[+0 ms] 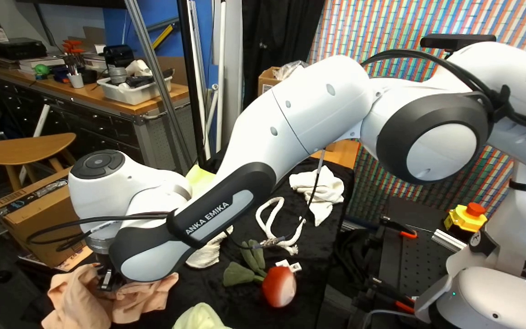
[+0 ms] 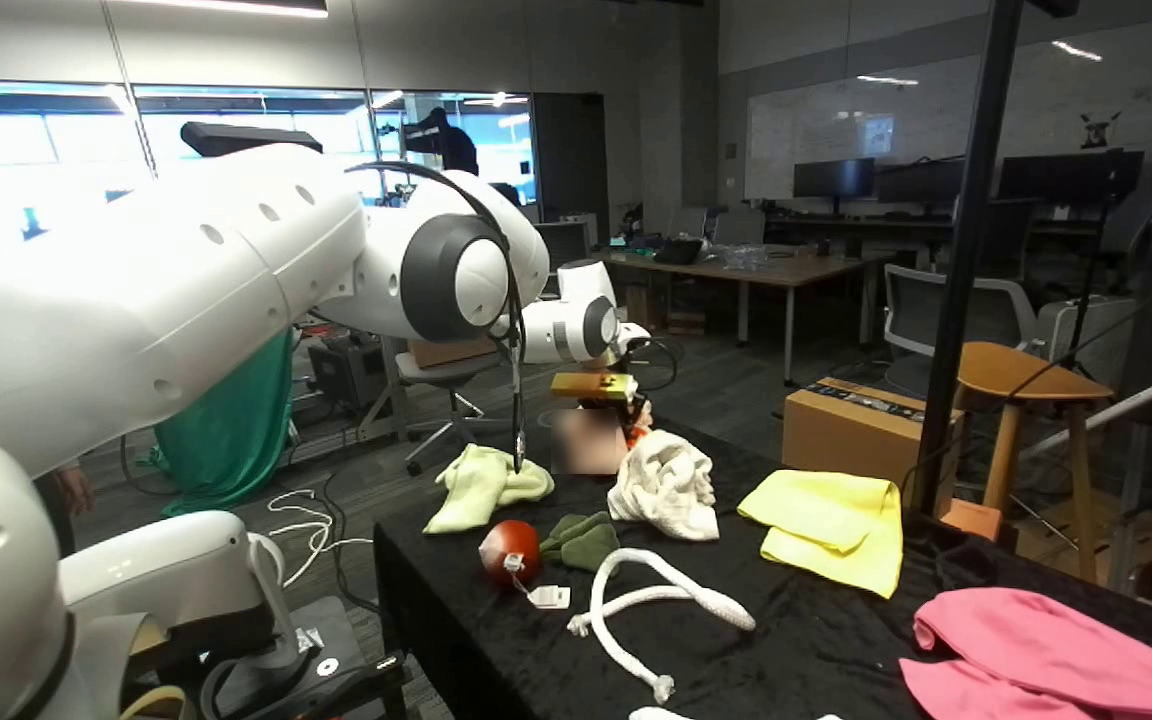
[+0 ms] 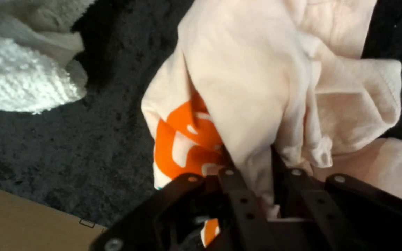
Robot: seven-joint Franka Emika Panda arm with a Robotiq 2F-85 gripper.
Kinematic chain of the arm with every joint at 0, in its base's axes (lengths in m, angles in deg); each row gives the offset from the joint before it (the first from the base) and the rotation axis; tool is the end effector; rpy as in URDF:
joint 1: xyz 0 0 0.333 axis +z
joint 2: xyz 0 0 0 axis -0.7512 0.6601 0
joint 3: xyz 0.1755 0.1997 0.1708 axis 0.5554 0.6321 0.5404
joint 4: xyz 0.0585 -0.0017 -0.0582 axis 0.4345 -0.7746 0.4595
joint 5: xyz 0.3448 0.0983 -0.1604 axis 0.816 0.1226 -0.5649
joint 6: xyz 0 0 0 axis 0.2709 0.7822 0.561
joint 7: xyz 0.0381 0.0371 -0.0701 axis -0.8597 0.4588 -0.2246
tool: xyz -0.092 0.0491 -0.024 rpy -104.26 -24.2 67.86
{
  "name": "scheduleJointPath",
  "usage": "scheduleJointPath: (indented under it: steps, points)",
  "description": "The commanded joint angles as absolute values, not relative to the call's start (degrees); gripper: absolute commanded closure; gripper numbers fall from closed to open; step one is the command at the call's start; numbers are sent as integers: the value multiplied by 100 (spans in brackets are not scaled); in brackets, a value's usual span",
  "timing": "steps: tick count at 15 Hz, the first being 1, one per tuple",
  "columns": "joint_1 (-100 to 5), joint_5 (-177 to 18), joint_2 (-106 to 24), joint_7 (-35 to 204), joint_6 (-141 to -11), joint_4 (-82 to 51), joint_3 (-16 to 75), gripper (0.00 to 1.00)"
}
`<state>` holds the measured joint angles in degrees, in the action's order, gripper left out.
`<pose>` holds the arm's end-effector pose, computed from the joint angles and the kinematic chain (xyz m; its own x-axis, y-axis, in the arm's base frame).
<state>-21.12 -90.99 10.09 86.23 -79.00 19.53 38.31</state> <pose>0.6851 0.4053 0.1441 0.8183 0.5252 0.2336 0.5182 -0.8499 0.0955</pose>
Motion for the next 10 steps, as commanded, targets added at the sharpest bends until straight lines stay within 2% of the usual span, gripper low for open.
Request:
scheduleJointPath:
  steps: [1,2,3,10]
  points:
    - [-2187,-9045,928,8253,-7704,2085,4018,94]
    - [-2193,-9050,878,8194,-7719,2056,4050,97]
    - [-2173,-9082,796,8214,-7793,1997,4030,92]
    - [-2150,-9240,-222,8456,-8325,1176,3872,92]
